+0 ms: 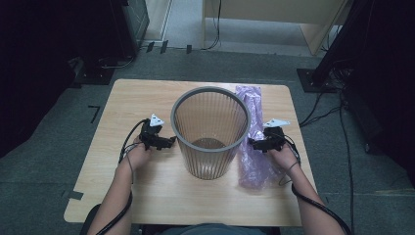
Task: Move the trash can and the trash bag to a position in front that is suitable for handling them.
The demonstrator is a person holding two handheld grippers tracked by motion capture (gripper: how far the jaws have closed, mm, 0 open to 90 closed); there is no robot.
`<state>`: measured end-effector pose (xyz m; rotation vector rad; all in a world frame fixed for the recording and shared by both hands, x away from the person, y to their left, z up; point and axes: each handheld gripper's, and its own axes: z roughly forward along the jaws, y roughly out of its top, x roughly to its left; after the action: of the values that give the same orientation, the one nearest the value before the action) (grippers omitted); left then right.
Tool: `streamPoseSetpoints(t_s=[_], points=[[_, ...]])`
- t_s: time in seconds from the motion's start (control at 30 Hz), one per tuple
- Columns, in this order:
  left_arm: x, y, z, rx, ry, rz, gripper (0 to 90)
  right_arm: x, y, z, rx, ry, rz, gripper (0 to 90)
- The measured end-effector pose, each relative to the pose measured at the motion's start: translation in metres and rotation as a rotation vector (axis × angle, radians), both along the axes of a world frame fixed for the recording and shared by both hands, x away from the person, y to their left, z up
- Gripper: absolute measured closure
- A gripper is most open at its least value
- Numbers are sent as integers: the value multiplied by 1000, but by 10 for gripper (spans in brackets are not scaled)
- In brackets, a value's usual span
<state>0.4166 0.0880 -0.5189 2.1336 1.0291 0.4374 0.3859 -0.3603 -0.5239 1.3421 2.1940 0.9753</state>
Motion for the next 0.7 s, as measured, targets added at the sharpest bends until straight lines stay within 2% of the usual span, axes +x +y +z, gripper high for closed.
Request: streamPoseSetpoints(t_s=[0.23, 0.37, 0.7], points=[[5, 0, 0, 2, -2, 12, 101, 0, 0, 0, 2, 1, 2, 92], [6, 2, 0, -4, 3, 47, 102, 0, 0, 0, 2, 0, 2, 91], [7, 2, 0, 4, 3, 33, 103, 1, -1, 0, 1, 2, 12, 88]])
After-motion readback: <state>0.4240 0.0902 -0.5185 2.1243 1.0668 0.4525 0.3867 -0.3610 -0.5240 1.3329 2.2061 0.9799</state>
